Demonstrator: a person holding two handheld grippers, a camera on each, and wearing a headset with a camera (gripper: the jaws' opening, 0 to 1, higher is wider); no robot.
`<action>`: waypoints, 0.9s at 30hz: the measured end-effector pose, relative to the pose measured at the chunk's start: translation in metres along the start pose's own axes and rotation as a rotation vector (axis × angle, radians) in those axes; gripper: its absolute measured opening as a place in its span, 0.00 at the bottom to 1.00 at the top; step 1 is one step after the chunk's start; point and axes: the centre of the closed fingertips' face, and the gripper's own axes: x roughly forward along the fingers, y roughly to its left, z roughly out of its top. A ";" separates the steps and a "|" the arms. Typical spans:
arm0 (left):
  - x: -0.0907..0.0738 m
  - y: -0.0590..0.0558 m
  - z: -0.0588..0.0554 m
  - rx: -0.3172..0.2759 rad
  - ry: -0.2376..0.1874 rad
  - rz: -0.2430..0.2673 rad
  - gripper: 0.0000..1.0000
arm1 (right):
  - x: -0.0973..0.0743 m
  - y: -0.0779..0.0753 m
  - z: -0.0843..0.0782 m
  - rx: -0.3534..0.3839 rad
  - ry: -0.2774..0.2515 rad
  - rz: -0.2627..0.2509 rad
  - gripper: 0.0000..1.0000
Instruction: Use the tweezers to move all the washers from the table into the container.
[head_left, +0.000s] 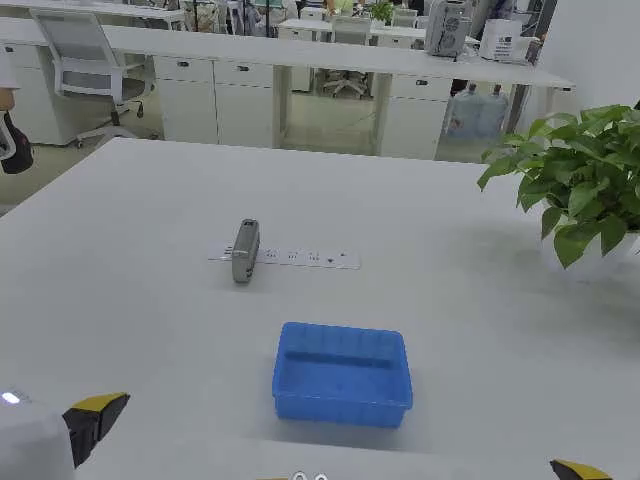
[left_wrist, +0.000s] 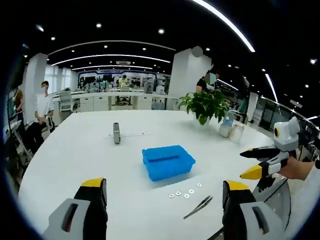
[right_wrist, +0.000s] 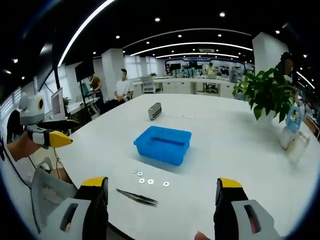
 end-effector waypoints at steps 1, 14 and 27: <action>0.000 0.000 0.000 0.003 -0.002 0.003 0.96 | 0.000 -0.001 0.001 -0.002 0.000 0.000 0.90; 0.002 0.000 -0.007 -0.014 0.021 0.015 0.99 | 0.003 -0.001 -0.004 -0.024 0.028 0.017 0.92; 0.003 0.002 -0.010 -0.007 0.038 0.007 0.99 | 0.005 -0.001 -0.006 -0.029 0.039 0.014 0.94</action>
